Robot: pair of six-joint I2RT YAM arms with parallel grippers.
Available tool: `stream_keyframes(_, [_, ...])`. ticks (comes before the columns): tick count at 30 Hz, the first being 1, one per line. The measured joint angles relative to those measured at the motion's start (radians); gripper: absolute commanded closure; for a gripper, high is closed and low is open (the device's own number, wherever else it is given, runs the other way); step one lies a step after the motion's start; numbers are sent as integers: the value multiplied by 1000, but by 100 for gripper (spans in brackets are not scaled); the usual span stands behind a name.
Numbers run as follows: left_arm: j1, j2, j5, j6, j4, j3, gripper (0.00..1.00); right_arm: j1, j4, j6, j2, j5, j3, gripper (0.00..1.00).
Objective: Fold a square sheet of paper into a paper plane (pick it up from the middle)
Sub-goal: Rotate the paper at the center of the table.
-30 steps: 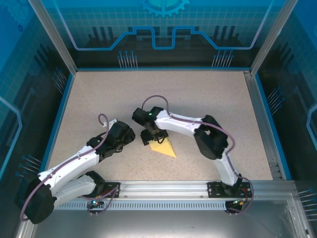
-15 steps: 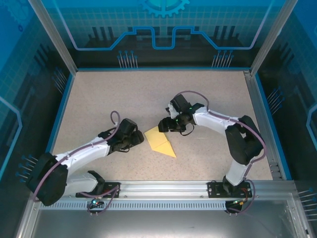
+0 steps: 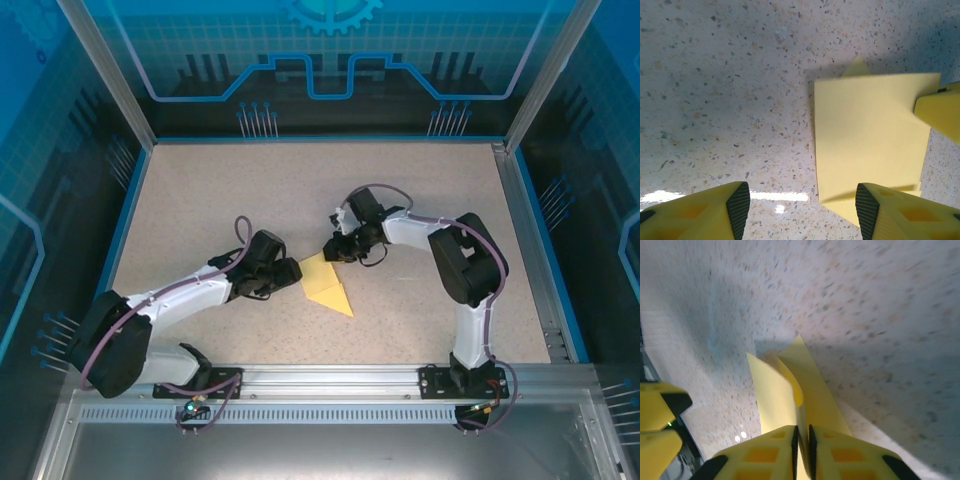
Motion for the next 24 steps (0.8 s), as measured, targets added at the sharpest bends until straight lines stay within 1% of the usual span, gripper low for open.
stream_keyframes(5, [0, 34, 21, 4, 7, 18, 38, -75, 154, 80, -25, -34, -162, 83])
stream_keyframes(7, [0, 47, 28, 4, 13, 24, 38, -80, 206, 114, -52, -29, -206, 82])
stream_keyframes(11, [0, 64, 45, 5, 23, 34, 38, -80, 261, 164, -105, -10, -277, 73])
stream_keyframes(14, [0, 70, 54, 7, 30, 40, 38, -80, 251, 178, -165, 31, -304, 60])
stream_keyframes(16, [0, 72, 61, 8, 32, 43, 38, -80, 224, 169, -220, 59, -307, 57])
stream_keyframes(18, [0, 78, 68, 8, 33, 47, 38, -80, 193, 151, -284, 78, -307, 58])
stream_keyframes(19, [0, 82, 71, 8, 36, 48, 38, -80, 175, 138, -318, 82, -307, 61])
stream_keyframes(21, [0, 87, 76, 7, 40, 48, 38, -79, 144, 109, -376, 82, -306, 72])
stream_keyframes(24, [0, 101, 86, 7, 46, 48, 38, -49, 92, 67, -422, 72, -297, 83])
